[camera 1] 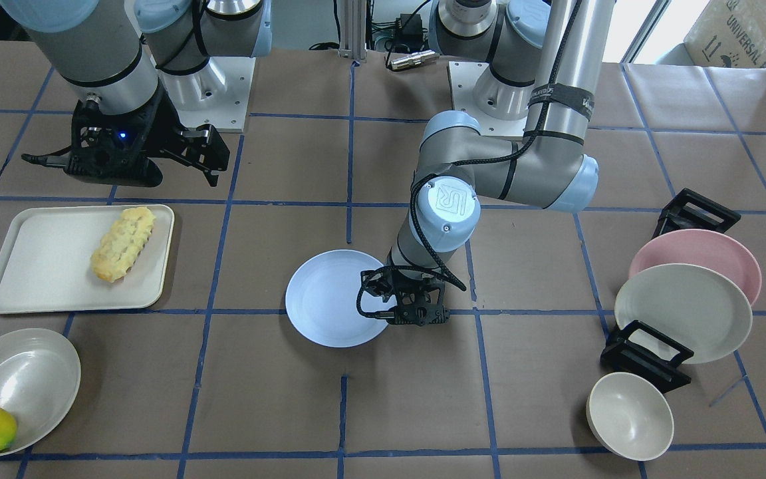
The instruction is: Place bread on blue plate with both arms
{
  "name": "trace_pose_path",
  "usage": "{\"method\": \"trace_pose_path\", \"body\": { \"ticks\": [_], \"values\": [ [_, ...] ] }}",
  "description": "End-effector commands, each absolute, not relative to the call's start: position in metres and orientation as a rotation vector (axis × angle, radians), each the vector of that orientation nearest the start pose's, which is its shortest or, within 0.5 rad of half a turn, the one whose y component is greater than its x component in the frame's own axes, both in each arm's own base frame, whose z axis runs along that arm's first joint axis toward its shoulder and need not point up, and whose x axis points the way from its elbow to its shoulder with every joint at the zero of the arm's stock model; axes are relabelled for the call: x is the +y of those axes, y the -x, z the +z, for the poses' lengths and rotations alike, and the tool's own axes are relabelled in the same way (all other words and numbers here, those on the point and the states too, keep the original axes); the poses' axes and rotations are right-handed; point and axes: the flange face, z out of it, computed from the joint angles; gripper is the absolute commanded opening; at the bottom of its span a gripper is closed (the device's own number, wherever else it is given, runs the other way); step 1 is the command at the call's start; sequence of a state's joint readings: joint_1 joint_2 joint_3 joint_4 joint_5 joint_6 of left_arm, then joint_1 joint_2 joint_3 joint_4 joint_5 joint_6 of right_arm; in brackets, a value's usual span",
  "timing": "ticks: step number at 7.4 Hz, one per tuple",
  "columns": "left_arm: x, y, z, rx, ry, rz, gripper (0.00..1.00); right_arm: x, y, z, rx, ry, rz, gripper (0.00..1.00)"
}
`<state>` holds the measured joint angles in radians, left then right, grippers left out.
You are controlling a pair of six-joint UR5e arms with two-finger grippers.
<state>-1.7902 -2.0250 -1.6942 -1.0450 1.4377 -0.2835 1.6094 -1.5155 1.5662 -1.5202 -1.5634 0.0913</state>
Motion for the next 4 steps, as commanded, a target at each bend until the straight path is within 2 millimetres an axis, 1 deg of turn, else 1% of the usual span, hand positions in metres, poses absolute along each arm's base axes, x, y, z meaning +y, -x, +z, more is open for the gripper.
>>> {"method": "trace_pose_path", "body": {
  "ticks": [1, 2, 3, 4],
  "values": [
    [-0.570, 0.256, 0.259, 3.244, 0.147, 0.126, 1.00, -0.498, -0.152, 0.456, 3.137, -0.085, 0.166, 1.00],
    [-0.569, 0.222, 0.290, 3.197, 0.158, 0.176, 1.00, -0.498, -0.145, 0.452, 3.143, -0.096, 0.181, 1.00],
    [-0.565, 0.180, 0.323, 3.095, 0.122, 0.181, 1.00, -0.497, -0.136, 0.446, 3.202, -0.075, 0.207, 1.00],
    [-0.557, 0.161, 0.355, 3.095, 0.150, 0.106, 1.00, -0.496, -0.122, 0.431, 3.216, -0.108, 0.243, 1.00]
  ]
}}
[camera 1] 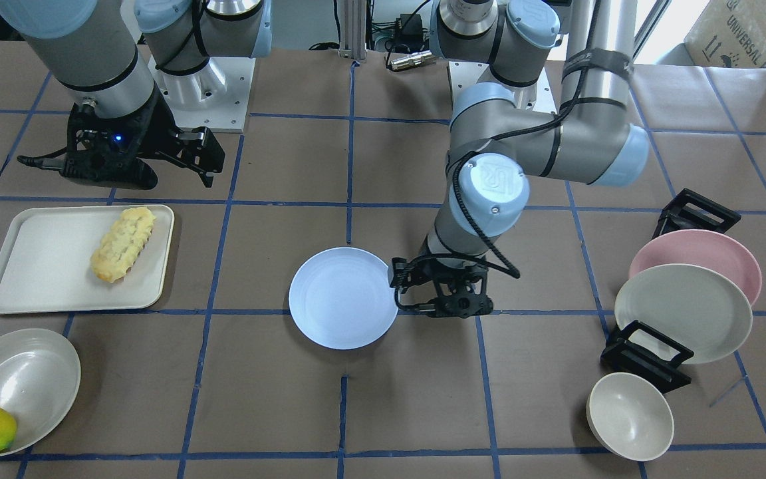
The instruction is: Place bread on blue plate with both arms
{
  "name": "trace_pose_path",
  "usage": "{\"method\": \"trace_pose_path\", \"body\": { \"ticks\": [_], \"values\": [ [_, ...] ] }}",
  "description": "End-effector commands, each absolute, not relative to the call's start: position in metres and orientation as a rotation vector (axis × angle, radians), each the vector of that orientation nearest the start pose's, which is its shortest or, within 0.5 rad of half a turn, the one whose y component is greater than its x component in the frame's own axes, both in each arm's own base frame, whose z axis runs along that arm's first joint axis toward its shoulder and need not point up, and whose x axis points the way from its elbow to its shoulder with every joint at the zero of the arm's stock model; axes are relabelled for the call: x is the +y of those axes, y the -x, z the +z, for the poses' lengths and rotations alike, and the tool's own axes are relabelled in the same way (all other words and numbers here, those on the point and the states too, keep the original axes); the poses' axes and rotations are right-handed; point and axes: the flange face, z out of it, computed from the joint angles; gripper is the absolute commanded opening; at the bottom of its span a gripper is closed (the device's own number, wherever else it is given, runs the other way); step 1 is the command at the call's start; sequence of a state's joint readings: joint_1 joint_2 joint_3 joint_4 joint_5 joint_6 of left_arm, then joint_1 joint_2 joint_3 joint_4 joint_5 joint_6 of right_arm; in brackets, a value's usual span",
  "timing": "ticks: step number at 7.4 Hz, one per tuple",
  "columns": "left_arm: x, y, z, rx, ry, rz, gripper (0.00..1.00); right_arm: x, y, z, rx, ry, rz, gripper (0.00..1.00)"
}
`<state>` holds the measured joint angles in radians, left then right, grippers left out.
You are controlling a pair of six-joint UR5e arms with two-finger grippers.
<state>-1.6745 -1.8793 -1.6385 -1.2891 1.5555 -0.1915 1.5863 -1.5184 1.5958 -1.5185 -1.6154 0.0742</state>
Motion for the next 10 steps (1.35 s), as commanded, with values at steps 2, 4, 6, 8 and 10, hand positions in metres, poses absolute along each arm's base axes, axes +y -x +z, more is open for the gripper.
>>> {"method": "trace_pose_path", "body": {
  "ticks": [2, 4, 6, 8, 10],
  "values": [
    [-0.538, 0.135, 0.390, 3.094, 0.210, 0.102, 1.00, -0.496, -0.056, 0.411, 3.256, -0.275, 0.330, 1.00],
    [-0.520, 0.129, 0.428, 3.102, 0.163, 0.069, 1.00, -0.481, 0.000, 0.351, 3.213, -0.460, 0.393, 1.00],
    [-0.500, 0.137, 0.445, 3.105, 0.156, 0.095, 1.00, -0.460, 0.010, 0.304, 3.206, -0.520, 0.386, 1.00],
    [-0.478, 0.146, 0.470, 3.103, 0.129, 0.144, 1.00, -0.443, 0.030, 0.262, 3.182, -0.618, 0.304, 1.00],
    [-0.472, 0.153, 0.471, 3.156, 0.131, 0.161, 1.00, -0.426, 0.028, 0.236, 3.165, -0.633, 0.346, 1.00]
  ]
}}
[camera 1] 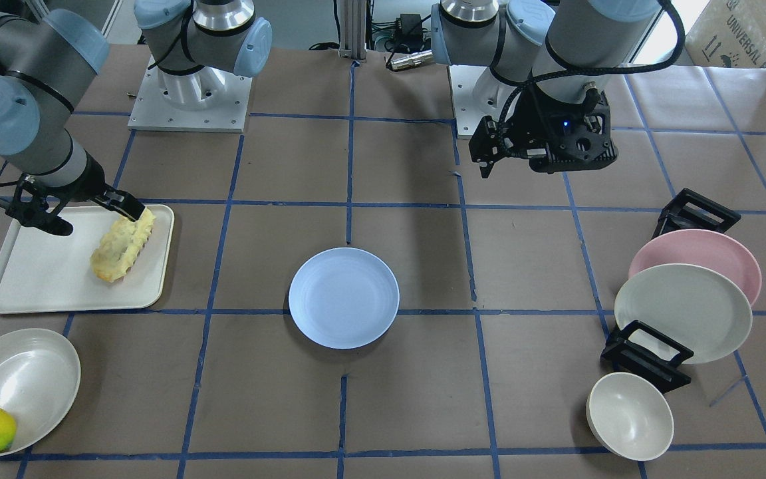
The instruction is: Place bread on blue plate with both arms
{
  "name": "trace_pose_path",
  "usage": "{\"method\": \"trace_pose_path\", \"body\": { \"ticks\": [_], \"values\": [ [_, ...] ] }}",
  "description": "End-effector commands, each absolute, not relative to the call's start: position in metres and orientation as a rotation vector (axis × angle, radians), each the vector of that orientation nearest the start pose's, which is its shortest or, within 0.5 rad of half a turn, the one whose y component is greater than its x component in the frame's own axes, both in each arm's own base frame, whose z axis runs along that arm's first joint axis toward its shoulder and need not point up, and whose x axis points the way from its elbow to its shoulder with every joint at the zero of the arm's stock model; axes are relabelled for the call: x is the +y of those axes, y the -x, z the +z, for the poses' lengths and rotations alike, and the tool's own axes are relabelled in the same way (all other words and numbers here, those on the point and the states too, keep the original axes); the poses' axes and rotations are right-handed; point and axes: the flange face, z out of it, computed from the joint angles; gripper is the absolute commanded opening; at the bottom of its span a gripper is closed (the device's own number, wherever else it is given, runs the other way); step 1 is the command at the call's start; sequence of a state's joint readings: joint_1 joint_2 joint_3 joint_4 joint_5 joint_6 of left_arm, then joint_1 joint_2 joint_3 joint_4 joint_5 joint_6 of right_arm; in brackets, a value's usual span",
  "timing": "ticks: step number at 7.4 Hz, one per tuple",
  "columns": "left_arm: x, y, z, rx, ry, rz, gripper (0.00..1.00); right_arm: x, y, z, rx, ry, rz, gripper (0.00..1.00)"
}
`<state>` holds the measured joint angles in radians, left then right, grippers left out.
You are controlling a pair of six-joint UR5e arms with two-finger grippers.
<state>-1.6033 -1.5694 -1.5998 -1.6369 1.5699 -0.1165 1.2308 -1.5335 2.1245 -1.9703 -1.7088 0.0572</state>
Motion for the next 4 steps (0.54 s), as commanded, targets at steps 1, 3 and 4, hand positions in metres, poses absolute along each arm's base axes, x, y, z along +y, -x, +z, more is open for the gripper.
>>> {"method": "trace_pose_path", "body": {
  "ticks": [1, 3, 4],
  "values": [
    [-0.471, 0.153, 0.460, 3.156, 0.129, 0.197, 1.00, -0.437, 0.029, 0.235, 3.153, -0.643, 0.209, 1.00],
    [-0.469, 0.153, 0.465, 3.151, 0.130, 0.182, 1.00, -0.450, 0.032, 0.190, 3.130, -0.630, 0.256, 1.00],
    [-0.472, 0.153, 0.458, 3.149, 0.131, 0.203, 1.00, -0.452, 0.032, 0.188, 3.134, -0.632, 0.219, 0.99]
  ]
}}
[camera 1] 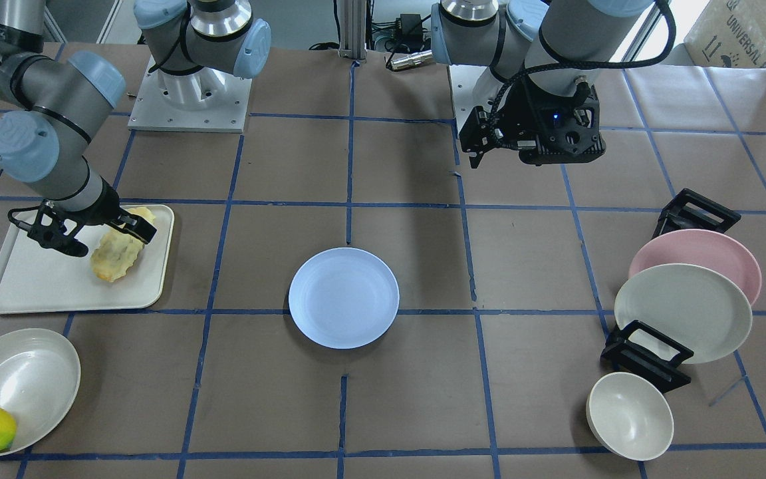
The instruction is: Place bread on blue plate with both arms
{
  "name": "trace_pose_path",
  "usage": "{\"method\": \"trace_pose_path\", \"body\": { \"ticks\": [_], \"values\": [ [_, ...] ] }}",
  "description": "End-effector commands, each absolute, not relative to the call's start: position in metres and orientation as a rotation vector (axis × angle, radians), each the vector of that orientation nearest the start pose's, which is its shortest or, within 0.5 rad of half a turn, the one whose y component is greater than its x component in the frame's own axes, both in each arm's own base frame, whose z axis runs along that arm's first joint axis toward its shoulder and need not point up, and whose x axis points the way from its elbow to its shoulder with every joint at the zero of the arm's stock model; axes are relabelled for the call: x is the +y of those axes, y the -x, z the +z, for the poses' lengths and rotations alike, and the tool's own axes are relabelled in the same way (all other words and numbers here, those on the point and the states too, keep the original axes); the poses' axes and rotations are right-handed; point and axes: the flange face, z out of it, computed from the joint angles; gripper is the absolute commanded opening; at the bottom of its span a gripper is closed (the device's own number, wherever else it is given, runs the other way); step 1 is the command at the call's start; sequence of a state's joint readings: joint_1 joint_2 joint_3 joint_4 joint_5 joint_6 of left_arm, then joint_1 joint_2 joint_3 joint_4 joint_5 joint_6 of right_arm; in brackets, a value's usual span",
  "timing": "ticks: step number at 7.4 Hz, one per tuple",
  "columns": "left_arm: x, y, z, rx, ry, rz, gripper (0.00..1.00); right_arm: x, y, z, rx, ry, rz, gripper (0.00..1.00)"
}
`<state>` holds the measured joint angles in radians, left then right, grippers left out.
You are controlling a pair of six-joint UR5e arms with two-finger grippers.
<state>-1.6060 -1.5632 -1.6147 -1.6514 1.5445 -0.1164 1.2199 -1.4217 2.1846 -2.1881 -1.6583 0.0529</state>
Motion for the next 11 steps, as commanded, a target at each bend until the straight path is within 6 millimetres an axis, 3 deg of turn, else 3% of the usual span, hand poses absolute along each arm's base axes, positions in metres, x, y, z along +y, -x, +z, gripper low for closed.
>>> {"method": "trace_pose_path", "body": {
  "ticks": [1, 2, 3, 5, 7, 8, 9, 10, 11],
  "values": [
    [-0.472, 0.153, 0.459, 3.149, 0.128, 0.201, 1.00, -0.452, 0.033, 0.186, 3.137, -0.617, 0.242, 0.73],
    [-0.472, 0.153, 0.457, 3.148, 0.128, 0.208, 1.00, -0.448, 0.031, 0.182, 3.127, -0.591, 0.289, 0.21],
    [-0.472, 0.153, 0.456, 3.147, 0.128, 0.210, 1.00, -0.449, 0.031, 0.184, 3.127, -0.594, 0.279, 0.08],
    [-0.472, 0.152, 0.454, 3.144, 0.123, 0.220, 1.00, -0.453, 0.033, 0.205, 3.145, -0.585, 0.214, 0.06],
    [-0.469, 0.152, 0.452, 3.140, 0.128, 0.226, 1.00, -0.460, 0.032, 0.281, 3.142, -0.606, 0.182, 0.06],
    [-0.467, 0.152, 0.453, 3.141, 0.128, 0.222, 1.00, -0.474, 0.016, 0.310, 3.124, -0.546, 0.157, 0.06],
    [-0.467, 0.152, 0.452, 3.142, 0.128, 0.224, 1.00, -0.487, -0.015, 0.336, 3.120, -0.451, 0.112, 0.07],
    [-0.468, 0.152, 0.451, 3.140, 0.125, 0.226, 1.00, -0.493, -0.063, 0.352, 3.090, -0.369, 0.104, 0.07],
    [-0.467, 0.152, 0.450, 3.145, 0.124, 0.235, 1.00, -0.499, -0.114, 0.354, 3.093, -0.281, 0.091, 0.08]
  ]
}}
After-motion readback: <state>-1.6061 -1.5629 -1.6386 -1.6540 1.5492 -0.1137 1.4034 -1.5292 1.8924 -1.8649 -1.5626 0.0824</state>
